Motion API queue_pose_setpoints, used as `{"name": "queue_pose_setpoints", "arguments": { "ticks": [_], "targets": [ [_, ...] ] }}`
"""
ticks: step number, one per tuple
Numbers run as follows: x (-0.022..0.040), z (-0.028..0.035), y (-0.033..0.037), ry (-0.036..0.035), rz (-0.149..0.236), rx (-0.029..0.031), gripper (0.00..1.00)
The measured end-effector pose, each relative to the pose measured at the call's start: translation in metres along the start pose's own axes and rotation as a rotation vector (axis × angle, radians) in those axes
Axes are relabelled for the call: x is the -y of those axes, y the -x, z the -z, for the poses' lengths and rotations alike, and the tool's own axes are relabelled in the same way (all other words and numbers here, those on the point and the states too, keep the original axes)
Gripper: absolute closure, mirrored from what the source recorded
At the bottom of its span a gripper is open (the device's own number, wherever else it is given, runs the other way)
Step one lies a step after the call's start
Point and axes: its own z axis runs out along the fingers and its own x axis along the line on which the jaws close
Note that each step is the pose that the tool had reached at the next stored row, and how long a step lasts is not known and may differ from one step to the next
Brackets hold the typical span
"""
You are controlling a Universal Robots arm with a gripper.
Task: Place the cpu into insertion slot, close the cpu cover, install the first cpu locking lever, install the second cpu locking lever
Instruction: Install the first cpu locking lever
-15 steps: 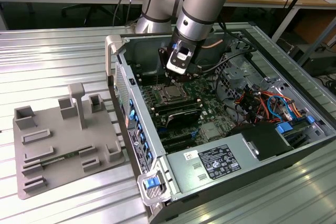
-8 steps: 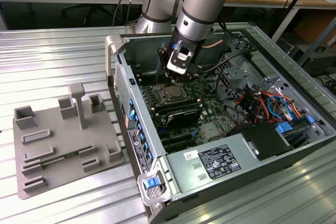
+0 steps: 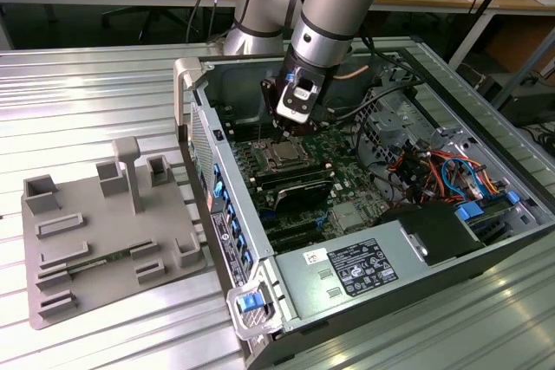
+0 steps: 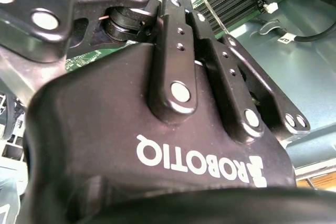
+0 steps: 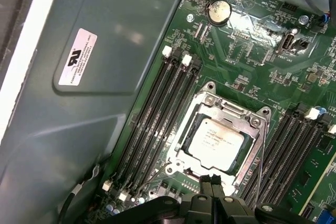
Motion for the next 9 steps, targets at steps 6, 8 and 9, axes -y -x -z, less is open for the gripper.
{"name": "queue_pose_setpoints", "arguments": {
  "ticks": [6, 8, 9],
  "targets": [
    [0.0, 0.0, 0.0, -0.0009, 0.014, 0.0006, 0.89],
    [0.0, 0.0, 0.0, -0.0013, 0.019, 0.0008, 0.89],
    [0.0, 0.0, 0.0, -0.0014, 0.021, 0.0008, 0.89]
  ]
}}
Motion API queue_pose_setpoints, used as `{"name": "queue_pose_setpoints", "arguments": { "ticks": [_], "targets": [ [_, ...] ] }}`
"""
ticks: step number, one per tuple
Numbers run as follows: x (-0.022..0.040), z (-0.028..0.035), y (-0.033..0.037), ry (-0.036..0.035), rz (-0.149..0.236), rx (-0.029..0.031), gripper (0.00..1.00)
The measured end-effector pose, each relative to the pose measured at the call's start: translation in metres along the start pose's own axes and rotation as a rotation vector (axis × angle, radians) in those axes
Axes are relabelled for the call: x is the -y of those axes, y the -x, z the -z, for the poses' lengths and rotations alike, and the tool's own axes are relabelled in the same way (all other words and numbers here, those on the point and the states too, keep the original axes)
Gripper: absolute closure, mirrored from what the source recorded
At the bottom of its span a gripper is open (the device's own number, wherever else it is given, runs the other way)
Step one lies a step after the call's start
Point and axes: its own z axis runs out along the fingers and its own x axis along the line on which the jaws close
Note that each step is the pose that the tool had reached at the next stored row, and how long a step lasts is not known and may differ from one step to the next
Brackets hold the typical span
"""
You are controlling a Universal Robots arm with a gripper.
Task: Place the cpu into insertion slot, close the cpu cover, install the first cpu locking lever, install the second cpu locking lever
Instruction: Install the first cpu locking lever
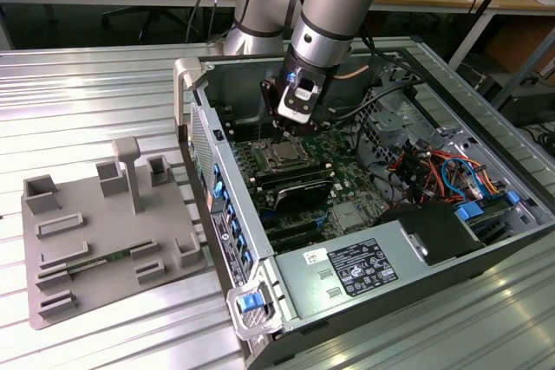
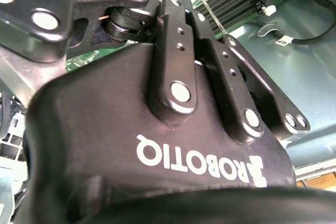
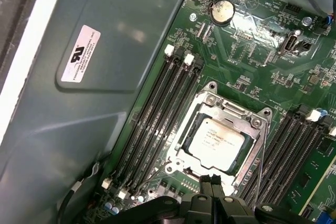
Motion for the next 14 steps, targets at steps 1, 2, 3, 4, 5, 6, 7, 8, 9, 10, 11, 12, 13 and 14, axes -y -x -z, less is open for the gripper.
{"name": "queue_pose_setpoints", "arguments": {
  "ticks": [1, 2, 3, 4, 5, 6, 7, 8, 9, 10, 11, 12, 13, 14],
  "targets": [
    [0.0, 0.0, 0.0, -0.0002, 0.003, 0.0001, 0.89],
    [0.0, 0.0, 0.0, -0.0003, 0.005, 0.0003, 0.89],
    [0.0, 0.0, 0.0, -0.0005, 0.006, 0.0003, 0.89],
    [0.0, 0.0, 0.0, -0.0005, 0.008, 0.0004, 0.89],
    [0.0, 0.0, 0.0, -0.0006, 0.009, 0.0004, 0.89],
    [0.0, 0.0, 0.0, -0.0007, 0.01, 0.0004, 0.89],
    [0.0, 0.0, 0.0, -0.0008, 0.012, 0.0005, 0.89],
    [0.0, 0.0, 0.0, -0.0009, 0.013, 0.0006, 0.89],
    [0.0, 0.0, 0.0, -0.001, 0.015, 0.0007, 0.89],
    [0.0, 0.0, 0.0, -0.0011, 0.016, 0.0007, 0.89],
    [0.0, 0.0, 0.0, -0.0012, 0.018, 0.0008, 0.89],
    [0.0, 0.0, 0.0, -0.0014, 0.02, 0.0009, 0.89],
    [0.0, 0.0, 0.0, -0.0015, 0.021, 0.0009, 0.89],
    [0.0, 0.0, 0.0, -0.0015, 0.023, 0.001, 0.89]
  ]
}}
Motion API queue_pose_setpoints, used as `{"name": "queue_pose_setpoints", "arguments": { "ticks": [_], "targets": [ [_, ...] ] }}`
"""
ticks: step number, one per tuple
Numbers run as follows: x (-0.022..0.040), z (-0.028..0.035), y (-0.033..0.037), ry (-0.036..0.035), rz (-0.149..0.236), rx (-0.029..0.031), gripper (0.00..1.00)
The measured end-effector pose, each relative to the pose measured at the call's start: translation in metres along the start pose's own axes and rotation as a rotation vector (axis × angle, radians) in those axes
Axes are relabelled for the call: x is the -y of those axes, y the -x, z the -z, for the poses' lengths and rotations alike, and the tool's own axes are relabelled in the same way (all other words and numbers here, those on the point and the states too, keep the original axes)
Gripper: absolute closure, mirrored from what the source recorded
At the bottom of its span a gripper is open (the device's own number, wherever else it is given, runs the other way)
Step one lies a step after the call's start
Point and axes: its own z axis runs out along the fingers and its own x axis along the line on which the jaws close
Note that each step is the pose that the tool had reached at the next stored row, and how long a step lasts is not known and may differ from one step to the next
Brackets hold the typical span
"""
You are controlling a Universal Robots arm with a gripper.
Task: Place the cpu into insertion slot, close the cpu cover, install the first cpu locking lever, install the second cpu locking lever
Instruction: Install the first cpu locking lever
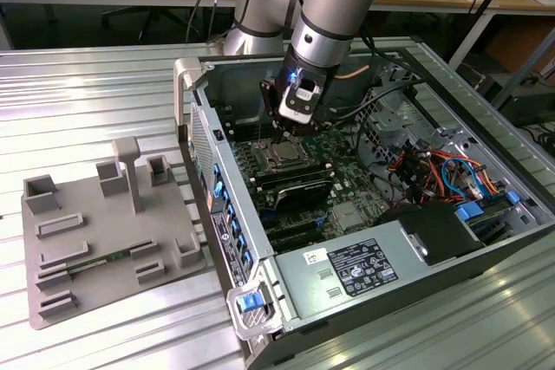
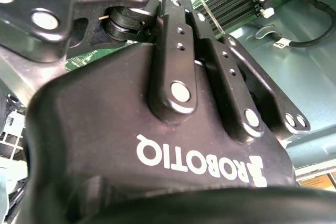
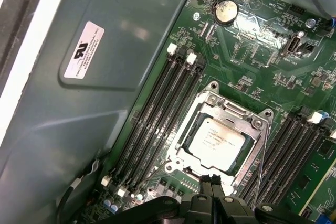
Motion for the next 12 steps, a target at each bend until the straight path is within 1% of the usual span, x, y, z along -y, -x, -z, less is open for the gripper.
{"name": "queue_pose_setpoints", "arguments": {
  "ticks": [12],
  "targets": [
    [0.0, 0.0, 0.0, -0.0015, 0.022, 0.0009, 0.89]
  ]
}}
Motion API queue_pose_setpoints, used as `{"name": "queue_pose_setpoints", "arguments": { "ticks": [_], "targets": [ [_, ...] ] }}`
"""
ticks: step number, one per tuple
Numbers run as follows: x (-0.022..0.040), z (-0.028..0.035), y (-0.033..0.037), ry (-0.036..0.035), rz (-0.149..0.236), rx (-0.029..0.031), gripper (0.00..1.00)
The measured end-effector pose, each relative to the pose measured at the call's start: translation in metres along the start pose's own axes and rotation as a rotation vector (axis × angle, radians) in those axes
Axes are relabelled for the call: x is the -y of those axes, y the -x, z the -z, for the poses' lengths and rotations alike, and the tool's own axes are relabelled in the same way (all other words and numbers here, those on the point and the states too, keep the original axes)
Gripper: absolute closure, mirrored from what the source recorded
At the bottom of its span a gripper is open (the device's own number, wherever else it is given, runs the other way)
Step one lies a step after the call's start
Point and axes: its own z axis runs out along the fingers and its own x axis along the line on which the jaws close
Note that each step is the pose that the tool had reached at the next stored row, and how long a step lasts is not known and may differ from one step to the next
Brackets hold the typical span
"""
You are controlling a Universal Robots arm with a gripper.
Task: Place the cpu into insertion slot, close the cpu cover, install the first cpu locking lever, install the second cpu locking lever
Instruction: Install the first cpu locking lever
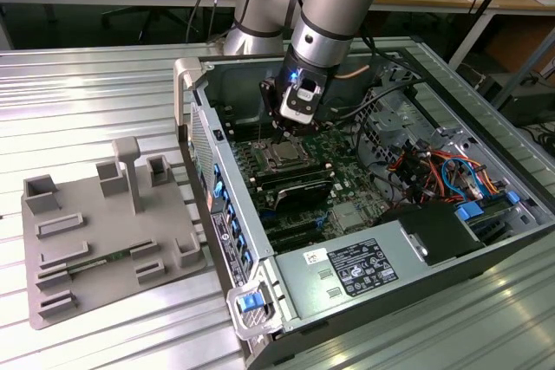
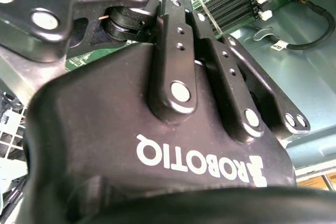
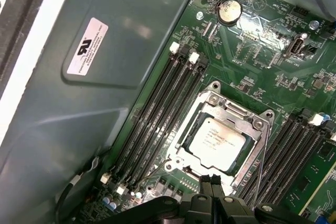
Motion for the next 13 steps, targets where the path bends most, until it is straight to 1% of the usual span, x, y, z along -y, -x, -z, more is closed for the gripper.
{"name": "queue_pose_setpoints", "arguments": {
  "ticks": [13],
  "targets": [
    [0.0, 0.0, 0.0, -0.0014, 0.022, 0.0009, 0.89]
  ]
}}
